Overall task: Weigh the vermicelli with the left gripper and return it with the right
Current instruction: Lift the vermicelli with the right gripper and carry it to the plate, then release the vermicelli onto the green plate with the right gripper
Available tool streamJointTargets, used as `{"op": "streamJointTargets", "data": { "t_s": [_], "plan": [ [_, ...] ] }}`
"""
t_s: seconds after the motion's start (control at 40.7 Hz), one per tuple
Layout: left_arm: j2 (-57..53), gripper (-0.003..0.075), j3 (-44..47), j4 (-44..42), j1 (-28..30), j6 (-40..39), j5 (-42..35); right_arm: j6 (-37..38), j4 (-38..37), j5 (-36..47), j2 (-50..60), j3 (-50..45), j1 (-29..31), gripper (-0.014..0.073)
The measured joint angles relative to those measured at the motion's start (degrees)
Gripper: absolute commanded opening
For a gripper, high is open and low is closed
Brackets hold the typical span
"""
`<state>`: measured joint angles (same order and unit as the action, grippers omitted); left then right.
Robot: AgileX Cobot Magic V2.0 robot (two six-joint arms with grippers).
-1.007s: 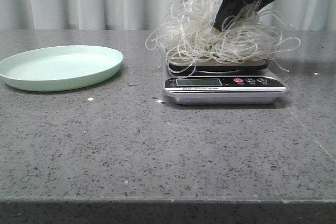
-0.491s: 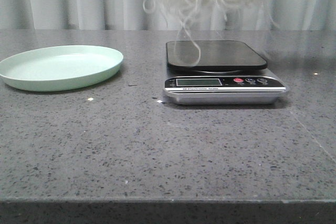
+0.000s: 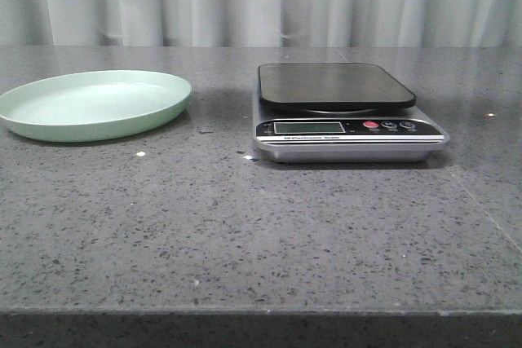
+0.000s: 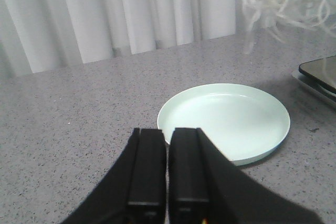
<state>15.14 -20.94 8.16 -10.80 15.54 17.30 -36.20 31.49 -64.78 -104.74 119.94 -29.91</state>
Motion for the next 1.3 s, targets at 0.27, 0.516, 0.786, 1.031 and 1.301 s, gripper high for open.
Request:
{"op": "streamJointTargets", "data": {
  "t_s": [0.27, 0.516, 0.786, 1.031, 1.301],
  "plan": [
    [0.0, 0.0136, 0.0, 0.0, 0.0, 0.0, 0.0, 0.0, 0.0, 9.5, -9.2, 0.3, -7.0, 0.0151],
    [0.0, 0.0136, 0.0, 0.0, 0.0, 0.0, 0.0, 0.0, 0.0, 10.4, -15.7, 0.3, -8.3, 0.0151],
    [0.0, 0.0136, 0.0, 0.0, 0.0, 0.0, 0.0, 0.1, -1.7, 12.0, -16.3, 0.3, -8.3, 0.0151],
    [0.0, 0.0136, 0.0, 0.0, 0.0, 0.0, 0.0, 0.1, -3.7, 12.2, -16.3, 0.3, -8.3, 0.0153],
    [0.0, 0.0136, 0.0, 0.0, 0.0, 0.0, 0.0, 0.1, -4.1, 12.2, -16.3, 0.3, -8.3, 0.0379]
  ]
}}
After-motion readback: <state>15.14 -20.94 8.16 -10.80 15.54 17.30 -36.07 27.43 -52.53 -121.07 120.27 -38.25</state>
